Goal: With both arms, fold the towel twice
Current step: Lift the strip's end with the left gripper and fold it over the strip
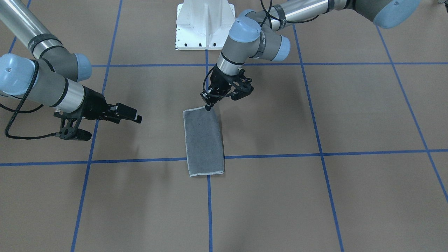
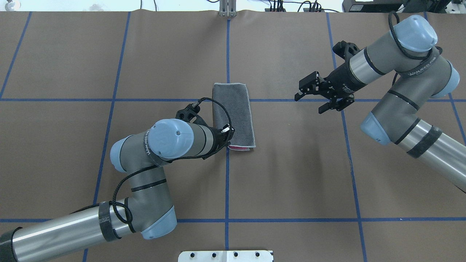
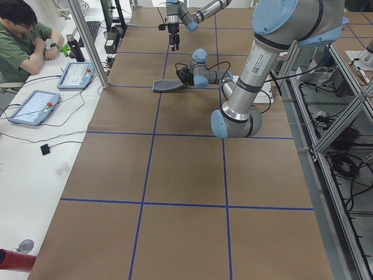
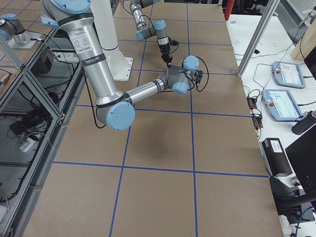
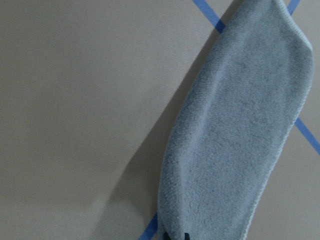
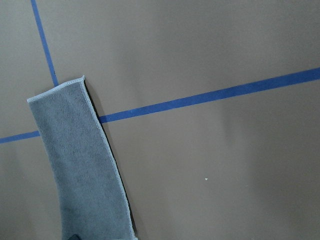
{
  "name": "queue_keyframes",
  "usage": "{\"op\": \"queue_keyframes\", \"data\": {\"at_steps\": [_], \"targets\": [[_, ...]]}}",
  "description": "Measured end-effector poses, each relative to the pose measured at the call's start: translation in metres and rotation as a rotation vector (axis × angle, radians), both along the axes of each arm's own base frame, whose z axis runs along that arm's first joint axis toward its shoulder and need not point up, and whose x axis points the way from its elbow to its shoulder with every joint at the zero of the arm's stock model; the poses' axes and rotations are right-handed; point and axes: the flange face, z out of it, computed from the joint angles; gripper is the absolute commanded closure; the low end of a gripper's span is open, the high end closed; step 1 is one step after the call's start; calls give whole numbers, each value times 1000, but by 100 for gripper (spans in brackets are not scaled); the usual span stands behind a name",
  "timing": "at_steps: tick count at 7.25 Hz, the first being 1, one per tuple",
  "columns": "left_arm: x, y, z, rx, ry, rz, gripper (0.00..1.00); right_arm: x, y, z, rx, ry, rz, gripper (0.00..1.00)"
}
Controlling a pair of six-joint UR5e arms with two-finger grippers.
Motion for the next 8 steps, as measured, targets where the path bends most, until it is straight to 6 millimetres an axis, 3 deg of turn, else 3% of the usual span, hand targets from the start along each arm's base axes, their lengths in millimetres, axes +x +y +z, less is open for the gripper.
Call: {"op": "queue_keyframes", "data": {"at_steps": [2, 5, 8], "targets": [[-10, 5, 9, -1, 0, 1, 100, 0, 0, 1, -1, 2, 1, 0], [-10, 8, 4, -4, 10, 2, 100, 0, -1, 3, -5, 5, 1, 0], [-23, -17, -3, -9, 19, -50, 100, -1, -1, 3, -4, 4, 1, 0]]}}
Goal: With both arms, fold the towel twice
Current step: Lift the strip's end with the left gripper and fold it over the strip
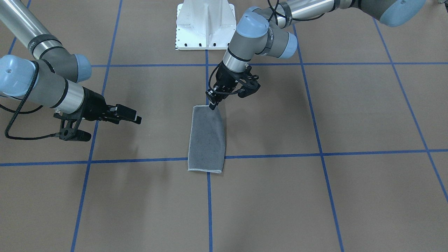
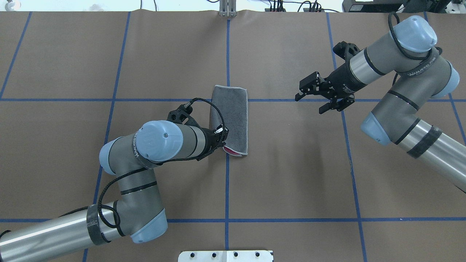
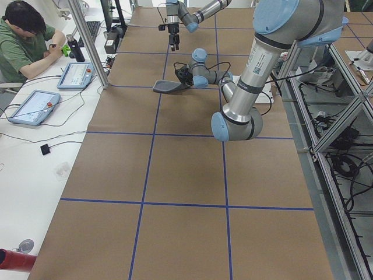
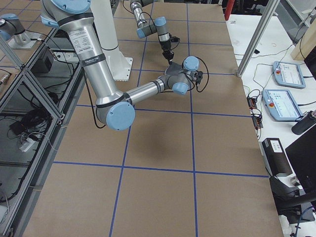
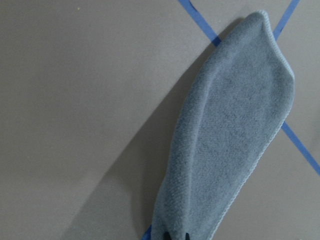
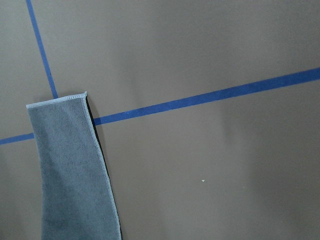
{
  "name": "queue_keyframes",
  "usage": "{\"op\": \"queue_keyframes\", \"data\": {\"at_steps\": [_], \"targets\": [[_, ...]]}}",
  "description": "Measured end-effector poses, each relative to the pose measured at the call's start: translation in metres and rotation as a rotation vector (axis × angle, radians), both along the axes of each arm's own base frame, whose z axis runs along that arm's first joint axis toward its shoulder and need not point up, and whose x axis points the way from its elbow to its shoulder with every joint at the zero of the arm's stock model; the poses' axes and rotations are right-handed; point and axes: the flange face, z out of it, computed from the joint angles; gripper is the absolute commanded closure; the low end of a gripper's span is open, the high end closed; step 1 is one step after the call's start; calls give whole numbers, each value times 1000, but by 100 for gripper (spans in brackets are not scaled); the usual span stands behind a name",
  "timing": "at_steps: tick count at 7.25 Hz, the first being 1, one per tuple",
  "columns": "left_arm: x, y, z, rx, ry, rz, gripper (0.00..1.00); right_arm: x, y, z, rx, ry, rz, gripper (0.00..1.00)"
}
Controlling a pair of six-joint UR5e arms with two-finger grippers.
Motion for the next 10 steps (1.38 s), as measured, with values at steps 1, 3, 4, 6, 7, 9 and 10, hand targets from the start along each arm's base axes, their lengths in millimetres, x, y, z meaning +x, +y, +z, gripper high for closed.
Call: {"op": "queue_keyframes", "data": {"at_steps": [1, 3, 4, 6, 7, 9, 10], "targets": [[-4, -13, 1, -13, -1, -24, 100, 0, 0, 0, 0, 0, 0, 0], [2, -41, 1, -37, -13, -61, 100, 0, 0, 0, 0, 0, 0, 0], [6, -50, -3, -41, -15, -70, 100, 0, 0, -1, 1, -1, 0, 0], [1, -64, -11, -41, -8, -89, 100, -1, 0, -2, 3, -2, 0, 0], [-6, -73, -15, -40, -4, -104, 100, -1, 0, -3, 3, -3, -1, 0], [-11, -86, -21, -39, 5, -124, 100, -1, 0, -3, 4, -3, -1, 0], [-7, -91, -26, -45, 16, -130, 100, -1, 0, -3, 4, -3, -1, 0]]}}
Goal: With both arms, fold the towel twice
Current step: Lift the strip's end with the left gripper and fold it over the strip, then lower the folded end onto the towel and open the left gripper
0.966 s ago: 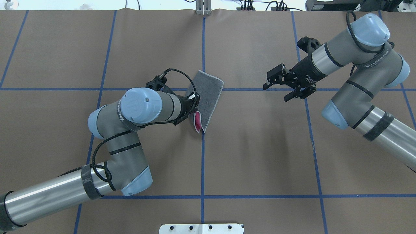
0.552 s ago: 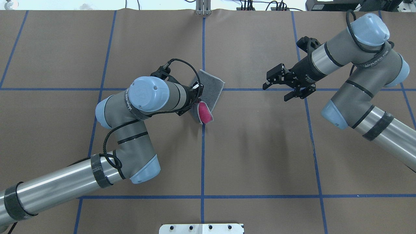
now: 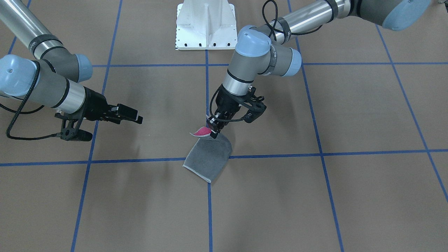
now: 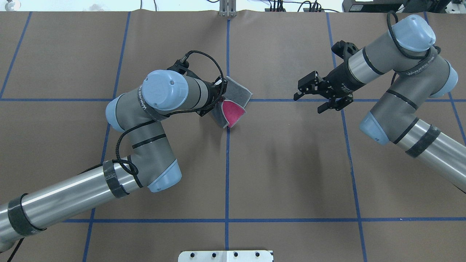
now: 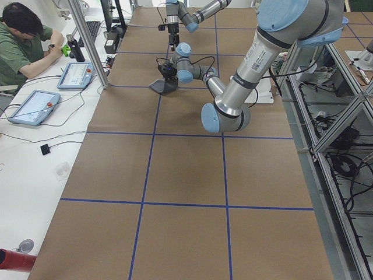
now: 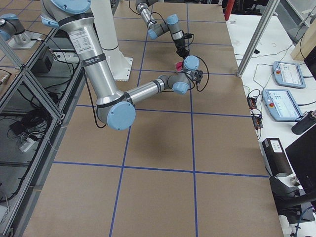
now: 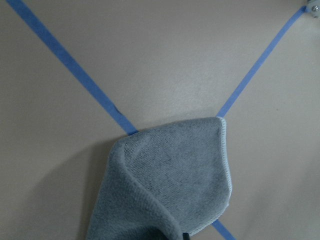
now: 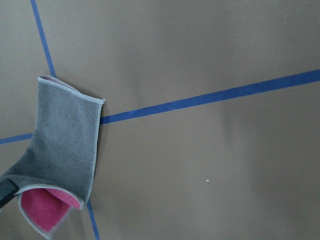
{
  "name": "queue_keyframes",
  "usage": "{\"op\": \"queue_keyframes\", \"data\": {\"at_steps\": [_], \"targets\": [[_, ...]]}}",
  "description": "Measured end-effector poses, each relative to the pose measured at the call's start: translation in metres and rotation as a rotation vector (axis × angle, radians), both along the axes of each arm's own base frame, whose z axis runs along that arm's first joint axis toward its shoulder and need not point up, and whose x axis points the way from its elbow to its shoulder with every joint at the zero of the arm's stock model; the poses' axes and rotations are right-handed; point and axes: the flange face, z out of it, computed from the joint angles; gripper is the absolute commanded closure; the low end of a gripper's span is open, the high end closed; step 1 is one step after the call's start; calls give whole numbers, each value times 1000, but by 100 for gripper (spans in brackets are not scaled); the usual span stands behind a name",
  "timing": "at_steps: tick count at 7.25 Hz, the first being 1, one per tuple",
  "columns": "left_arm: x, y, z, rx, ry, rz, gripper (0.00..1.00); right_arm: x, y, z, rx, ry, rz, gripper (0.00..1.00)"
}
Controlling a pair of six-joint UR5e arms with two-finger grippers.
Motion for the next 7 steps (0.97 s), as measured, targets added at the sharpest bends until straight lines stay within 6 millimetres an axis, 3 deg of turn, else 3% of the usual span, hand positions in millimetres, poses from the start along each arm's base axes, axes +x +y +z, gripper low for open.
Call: {"op": "queue_keyframes", "data": {"at_steps": [3, 7], "targets": [[16, -23, -17, -13, 19, -23, 100, 0, 0, 1, -1, 1, 1, 0], [16, -56, 7, -64, 25, -78, 100, 0, 0, 0, 1, 1, 2, 0]]}}
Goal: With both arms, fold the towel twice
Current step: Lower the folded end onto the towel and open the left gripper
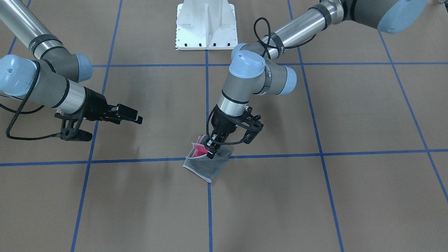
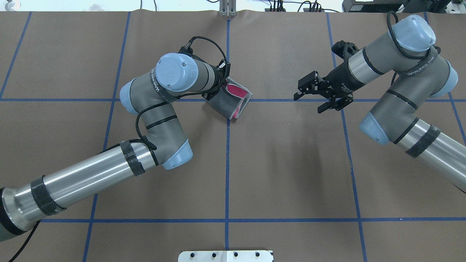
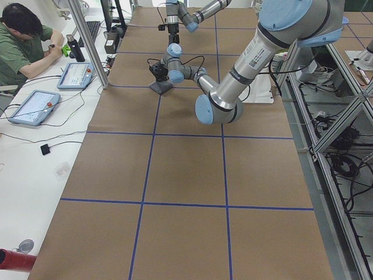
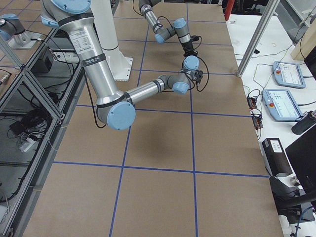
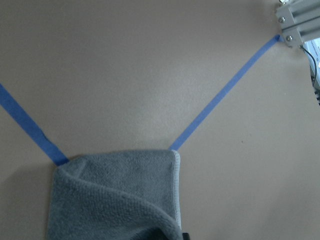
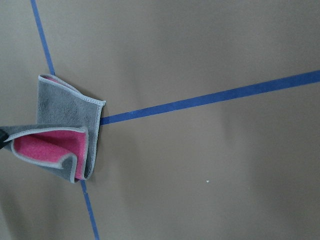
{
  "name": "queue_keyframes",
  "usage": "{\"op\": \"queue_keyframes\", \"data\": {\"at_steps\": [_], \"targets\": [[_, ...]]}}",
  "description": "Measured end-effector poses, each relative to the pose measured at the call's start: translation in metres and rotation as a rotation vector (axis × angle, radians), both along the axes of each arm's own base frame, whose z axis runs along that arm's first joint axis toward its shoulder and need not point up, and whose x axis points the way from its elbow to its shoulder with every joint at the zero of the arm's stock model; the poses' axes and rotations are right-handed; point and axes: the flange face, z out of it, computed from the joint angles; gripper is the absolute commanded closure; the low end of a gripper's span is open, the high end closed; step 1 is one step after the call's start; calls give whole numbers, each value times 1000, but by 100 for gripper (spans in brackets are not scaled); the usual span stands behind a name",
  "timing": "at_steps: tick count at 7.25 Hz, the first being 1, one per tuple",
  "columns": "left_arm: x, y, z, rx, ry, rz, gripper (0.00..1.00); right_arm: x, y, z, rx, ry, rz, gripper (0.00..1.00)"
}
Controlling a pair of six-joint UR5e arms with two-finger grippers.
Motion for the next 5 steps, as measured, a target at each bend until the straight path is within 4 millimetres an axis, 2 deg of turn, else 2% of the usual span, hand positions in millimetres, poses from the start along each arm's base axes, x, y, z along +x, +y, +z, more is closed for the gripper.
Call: {"op": "queue_keyframes", "data": {"at_steps": [5], "targets": [[13, -14, -4, -29, 4, -16, 100, 0, 0, 1, -1, 1, 1, 0]]}}
